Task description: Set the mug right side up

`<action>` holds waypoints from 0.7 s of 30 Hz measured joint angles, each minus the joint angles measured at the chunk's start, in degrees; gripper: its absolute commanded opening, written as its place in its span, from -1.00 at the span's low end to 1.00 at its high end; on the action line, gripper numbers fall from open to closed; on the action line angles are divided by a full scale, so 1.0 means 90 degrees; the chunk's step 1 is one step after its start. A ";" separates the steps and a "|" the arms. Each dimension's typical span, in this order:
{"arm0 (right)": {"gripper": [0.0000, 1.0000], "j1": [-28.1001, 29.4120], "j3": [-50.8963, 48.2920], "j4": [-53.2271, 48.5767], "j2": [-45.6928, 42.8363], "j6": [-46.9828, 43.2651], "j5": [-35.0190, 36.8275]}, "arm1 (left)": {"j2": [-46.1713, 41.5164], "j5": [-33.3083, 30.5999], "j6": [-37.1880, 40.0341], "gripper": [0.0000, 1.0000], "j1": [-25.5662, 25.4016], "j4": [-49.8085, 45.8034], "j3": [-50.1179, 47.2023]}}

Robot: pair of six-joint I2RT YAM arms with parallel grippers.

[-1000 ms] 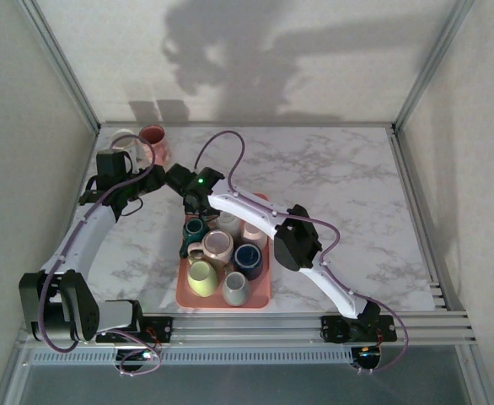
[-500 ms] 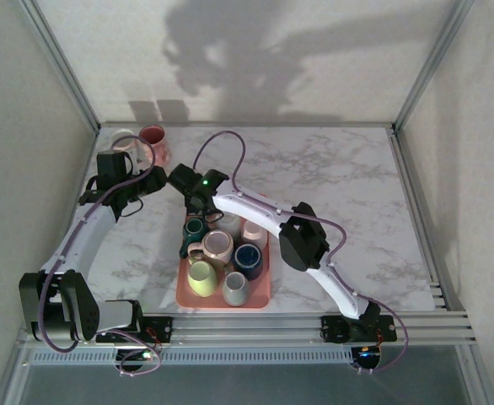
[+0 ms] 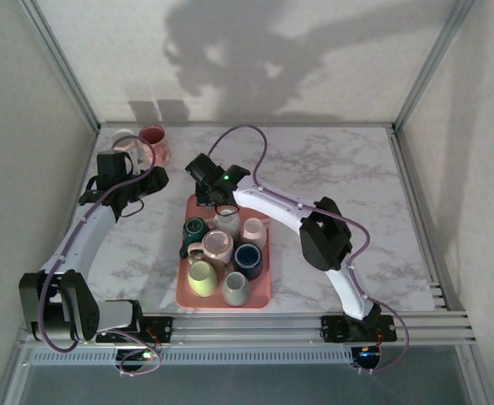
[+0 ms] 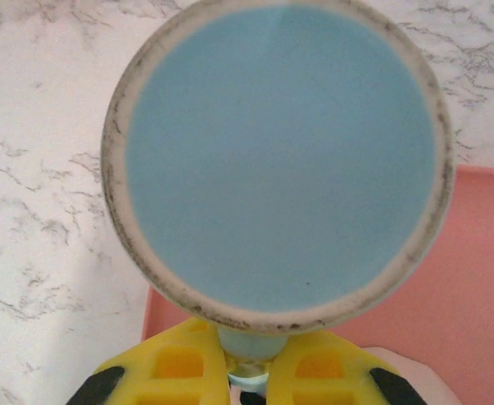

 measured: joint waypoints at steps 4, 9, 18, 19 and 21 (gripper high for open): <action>-1.00 -0.0012 -0.0338 0.0357 -0.0228 -0.0022 -0.0121 | 0.0000 0.0080 -0.0032 0.11 0.0000 0.0000 0.0002; -1.00 -0.0039 -0.0690 0.0731 -0.0449 -0.0015 -0.0342 | 0.0000 0.0158 -0.0095 0.10 0.0000 -0.0002 0.0017; -1.00 -0.0155 -0.1345 0.1372 -0.0988 -0.0007 -0.0605 | 0.0000 0.0576 -0.0306 0.10 0.0073 0.0024 0.0192; -1.00 -0.0180 -0.1455 0.1460 -0.1073 -0.0005 -0.0656 | 0.0000 0.0648 -0.0347 0.10 0.0090 0.0044 0.0192; -1.00 -0.0221 -0.1668 0.1620 -0.1241 0.0007 -0.0724 | 0.0000 0.0806 -0.0418 0.10 0.0109 0.0058 0.0197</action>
